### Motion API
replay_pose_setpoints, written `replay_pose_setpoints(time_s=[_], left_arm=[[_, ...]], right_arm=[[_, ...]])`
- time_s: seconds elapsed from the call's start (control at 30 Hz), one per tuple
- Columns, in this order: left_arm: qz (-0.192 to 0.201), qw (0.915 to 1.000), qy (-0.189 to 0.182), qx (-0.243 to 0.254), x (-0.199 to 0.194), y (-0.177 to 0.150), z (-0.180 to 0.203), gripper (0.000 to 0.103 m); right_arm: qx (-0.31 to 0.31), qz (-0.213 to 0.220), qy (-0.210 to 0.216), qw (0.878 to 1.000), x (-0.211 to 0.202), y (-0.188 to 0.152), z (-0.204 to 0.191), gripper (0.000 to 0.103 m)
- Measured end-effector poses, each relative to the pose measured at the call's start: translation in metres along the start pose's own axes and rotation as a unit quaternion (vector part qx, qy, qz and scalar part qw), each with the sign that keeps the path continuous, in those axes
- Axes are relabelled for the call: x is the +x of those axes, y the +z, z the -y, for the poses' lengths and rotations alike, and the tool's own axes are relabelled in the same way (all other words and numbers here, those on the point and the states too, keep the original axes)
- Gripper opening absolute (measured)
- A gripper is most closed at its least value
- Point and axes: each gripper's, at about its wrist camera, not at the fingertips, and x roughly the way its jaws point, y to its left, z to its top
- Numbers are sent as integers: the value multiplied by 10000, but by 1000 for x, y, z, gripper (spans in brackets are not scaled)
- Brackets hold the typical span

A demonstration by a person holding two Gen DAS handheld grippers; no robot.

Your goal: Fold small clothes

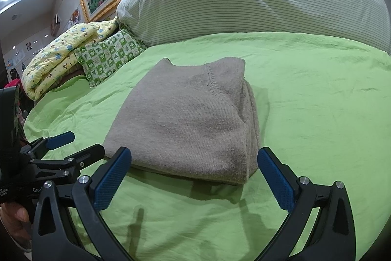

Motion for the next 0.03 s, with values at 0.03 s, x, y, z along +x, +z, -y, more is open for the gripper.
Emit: replay_pose_setpoints(time_s=[0.03], left_arm=[[-6,10000,-17,-16,0,0,0,102]], right_arm=[[-4,2,-1,10000,0,-1,-1,103]])
